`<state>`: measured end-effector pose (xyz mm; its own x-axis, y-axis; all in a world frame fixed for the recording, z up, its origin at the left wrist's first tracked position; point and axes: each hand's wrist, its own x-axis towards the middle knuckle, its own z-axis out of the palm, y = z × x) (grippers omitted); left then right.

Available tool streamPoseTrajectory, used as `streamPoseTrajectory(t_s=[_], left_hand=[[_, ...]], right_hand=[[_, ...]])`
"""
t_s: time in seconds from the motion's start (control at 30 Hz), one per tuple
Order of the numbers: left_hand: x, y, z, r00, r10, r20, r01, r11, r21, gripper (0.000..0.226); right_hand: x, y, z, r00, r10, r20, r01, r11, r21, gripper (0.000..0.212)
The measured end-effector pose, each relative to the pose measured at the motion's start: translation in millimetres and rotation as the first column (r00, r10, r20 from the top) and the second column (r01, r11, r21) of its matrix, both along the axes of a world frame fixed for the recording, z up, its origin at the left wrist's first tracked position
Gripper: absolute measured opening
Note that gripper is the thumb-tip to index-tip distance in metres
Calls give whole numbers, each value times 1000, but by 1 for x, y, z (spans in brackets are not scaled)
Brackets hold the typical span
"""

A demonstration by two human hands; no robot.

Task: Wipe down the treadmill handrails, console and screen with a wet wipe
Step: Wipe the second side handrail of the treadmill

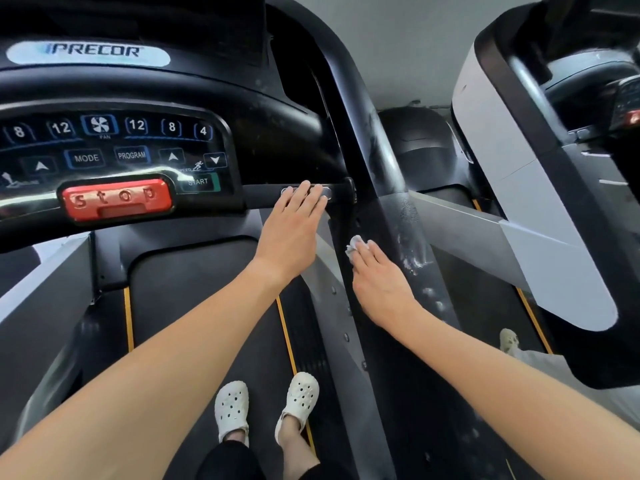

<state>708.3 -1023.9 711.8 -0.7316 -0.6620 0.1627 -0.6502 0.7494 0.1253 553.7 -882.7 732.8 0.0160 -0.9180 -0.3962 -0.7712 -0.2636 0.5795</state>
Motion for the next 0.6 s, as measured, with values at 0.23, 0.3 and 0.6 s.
streamPoseTrajectory(t_s=[0.23,0.3,0.6], left_hand=[[-4,9,-6,999,39,-21,-39,999,-20,67],[-4,10,-6,998,47,-34,-47,999,-15,67],[-10,12,-2,993,95,-70,-92,995,42,62]], right_hand=[[-3,-31,17,996,-47,-80,33,986,-166,69],[4,-24,3,994,-50,-99,38,992,-122,71],[-6,-18,17,995,-14,-94,5,995,-97,67]])
